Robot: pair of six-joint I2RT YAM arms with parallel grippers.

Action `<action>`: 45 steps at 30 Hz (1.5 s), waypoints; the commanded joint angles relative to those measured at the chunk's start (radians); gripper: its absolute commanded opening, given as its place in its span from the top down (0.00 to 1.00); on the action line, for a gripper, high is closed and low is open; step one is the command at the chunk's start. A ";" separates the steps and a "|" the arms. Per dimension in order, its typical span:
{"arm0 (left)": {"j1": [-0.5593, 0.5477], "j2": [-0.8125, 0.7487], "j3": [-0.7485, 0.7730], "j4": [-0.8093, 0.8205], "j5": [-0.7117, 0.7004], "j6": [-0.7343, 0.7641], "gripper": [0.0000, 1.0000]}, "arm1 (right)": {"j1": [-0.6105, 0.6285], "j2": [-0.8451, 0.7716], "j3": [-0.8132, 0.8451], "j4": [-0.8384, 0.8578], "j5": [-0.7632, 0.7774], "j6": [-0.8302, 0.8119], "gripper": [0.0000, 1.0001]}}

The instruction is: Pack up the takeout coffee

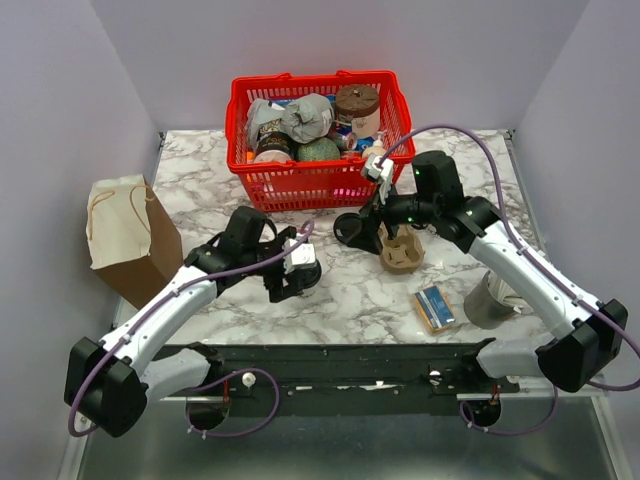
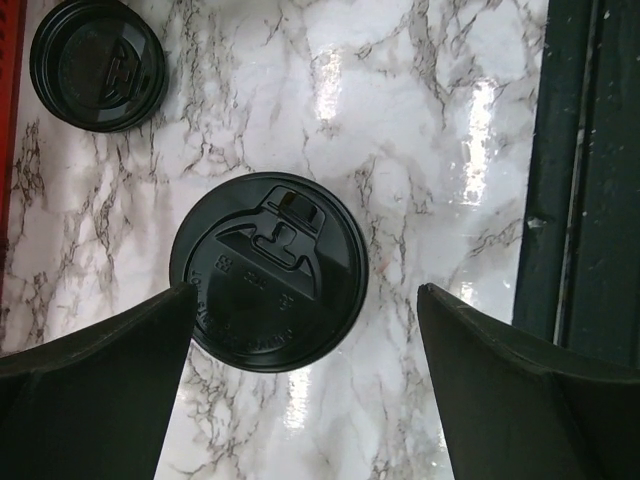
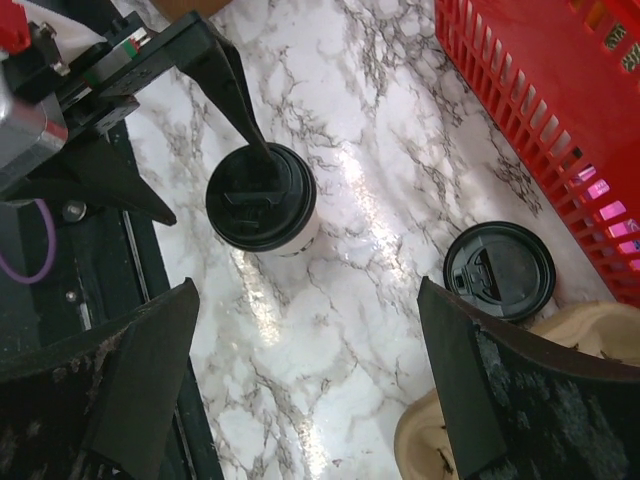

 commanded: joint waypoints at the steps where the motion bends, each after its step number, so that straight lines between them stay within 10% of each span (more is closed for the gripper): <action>1: -0.057 0.031 -0.013 0.109 -0.092 0.081 0.01 | -0.013 -0.044 -0.018 -0.034 0.045 -0.029 0.00; 45: -0.112 0.101 0.010 0.106 -0.206 0.078 0.01 | -0.039 0.001 -0.012 -0.001 0.025 -0.024 0.00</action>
